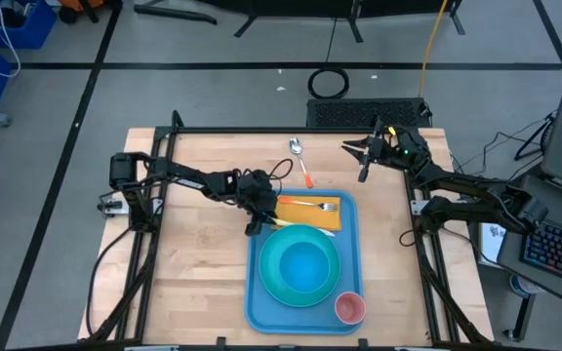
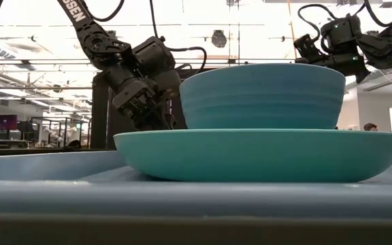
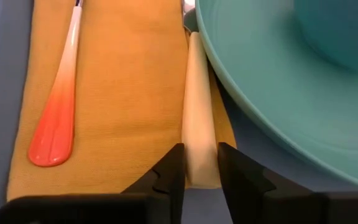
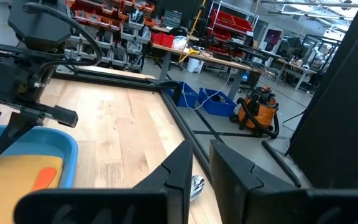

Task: Set up tray
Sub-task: Put the yellow knife to the right of the orange fork on the yellow napkin on the blue serving tray

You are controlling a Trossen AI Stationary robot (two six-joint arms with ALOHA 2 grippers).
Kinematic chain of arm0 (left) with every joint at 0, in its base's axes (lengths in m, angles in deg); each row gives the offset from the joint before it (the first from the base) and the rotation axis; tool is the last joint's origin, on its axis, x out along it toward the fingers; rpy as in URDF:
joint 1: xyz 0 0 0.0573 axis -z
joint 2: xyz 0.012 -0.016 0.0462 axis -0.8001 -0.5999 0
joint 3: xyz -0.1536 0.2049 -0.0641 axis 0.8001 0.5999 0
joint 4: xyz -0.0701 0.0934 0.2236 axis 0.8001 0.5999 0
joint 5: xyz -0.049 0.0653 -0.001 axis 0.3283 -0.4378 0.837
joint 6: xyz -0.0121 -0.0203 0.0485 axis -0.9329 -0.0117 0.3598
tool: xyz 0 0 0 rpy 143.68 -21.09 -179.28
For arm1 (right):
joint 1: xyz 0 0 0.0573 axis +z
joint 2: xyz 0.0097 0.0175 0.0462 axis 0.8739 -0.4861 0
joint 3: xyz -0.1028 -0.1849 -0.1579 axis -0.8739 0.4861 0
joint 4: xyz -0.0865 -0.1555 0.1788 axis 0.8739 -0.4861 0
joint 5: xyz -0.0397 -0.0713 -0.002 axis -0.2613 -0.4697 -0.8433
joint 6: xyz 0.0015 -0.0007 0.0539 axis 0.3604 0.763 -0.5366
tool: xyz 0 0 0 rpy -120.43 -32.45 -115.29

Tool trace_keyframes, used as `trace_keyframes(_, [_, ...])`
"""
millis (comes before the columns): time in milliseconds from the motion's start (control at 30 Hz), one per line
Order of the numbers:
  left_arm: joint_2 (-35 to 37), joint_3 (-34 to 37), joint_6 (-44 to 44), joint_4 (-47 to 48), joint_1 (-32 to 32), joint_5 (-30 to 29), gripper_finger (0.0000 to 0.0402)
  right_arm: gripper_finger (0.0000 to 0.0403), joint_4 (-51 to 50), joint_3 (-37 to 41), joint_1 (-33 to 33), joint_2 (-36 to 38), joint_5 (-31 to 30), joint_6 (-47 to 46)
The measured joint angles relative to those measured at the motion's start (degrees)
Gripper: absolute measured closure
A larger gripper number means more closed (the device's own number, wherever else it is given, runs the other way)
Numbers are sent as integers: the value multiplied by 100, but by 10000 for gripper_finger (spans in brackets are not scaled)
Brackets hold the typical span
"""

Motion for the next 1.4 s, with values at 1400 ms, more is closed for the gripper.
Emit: trace_keyframes(1400, [-238,0,217,-323,66,-101,320,358,-9,0,0,0,0,-25])
